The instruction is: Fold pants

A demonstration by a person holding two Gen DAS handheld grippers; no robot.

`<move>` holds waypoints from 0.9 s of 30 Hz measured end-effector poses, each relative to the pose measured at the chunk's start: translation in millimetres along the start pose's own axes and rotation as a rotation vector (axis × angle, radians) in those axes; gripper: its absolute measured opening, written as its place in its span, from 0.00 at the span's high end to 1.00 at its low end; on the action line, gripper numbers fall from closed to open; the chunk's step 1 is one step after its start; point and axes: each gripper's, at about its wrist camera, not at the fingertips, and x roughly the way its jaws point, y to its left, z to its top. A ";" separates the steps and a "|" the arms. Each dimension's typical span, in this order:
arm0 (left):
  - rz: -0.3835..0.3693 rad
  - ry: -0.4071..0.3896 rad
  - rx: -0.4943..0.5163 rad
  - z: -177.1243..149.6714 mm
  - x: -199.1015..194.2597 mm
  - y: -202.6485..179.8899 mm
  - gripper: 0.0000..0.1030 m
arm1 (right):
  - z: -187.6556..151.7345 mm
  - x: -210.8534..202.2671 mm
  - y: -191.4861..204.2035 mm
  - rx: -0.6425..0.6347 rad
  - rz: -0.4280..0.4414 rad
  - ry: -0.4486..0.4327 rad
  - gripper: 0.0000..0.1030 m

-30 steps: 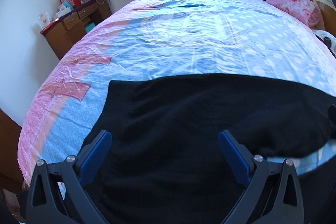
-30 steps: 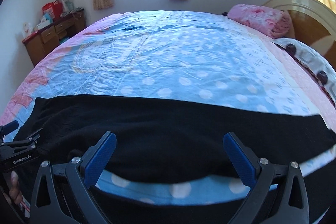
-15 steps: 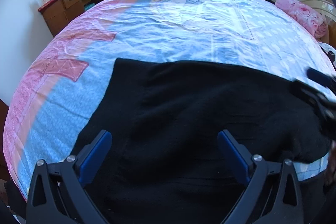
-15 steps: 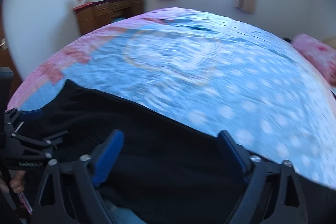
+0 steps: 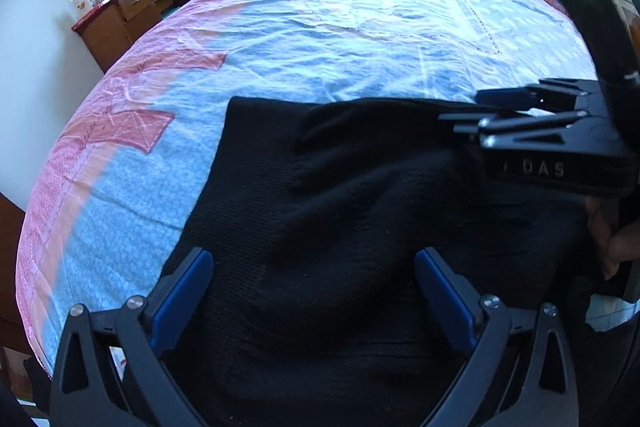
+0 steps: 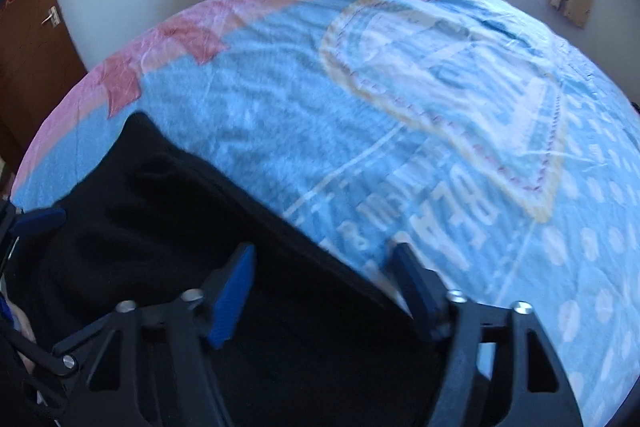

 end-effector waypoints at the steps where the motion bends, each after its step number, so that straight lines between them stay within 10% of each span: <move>1: -0.001 -0.003 0.001 -0.4 -0.3 0.0 0.00 | -0.5 -1.7 0.2 0.003 0.003 -0.018 0.57; 2: -0.004 -0.005 -0.001 -0.5 -1.1 0.5 0.00 | -0.8 -3.8 0.6 0.008 0.021 -0.019 0.79; 5: -0.027 -0.004 -0.017 -1.5 -5.2 3.2 0.00 | -0.7 -8.3 2.5 0.044 0.074 0.006 0.93; 15: -0.234 -0.066 -0.115 -12.7 -45.8 39.2 0.00 | -24.8 -84.2 41.7 0.062 0.160 -0.151 0.94; 27: -0.313 -0.037 -0.160 15.0 -45.9 32.8 0.00 | -88.2 -95.2 103.6 -0.029 0.105 -0.197 0.94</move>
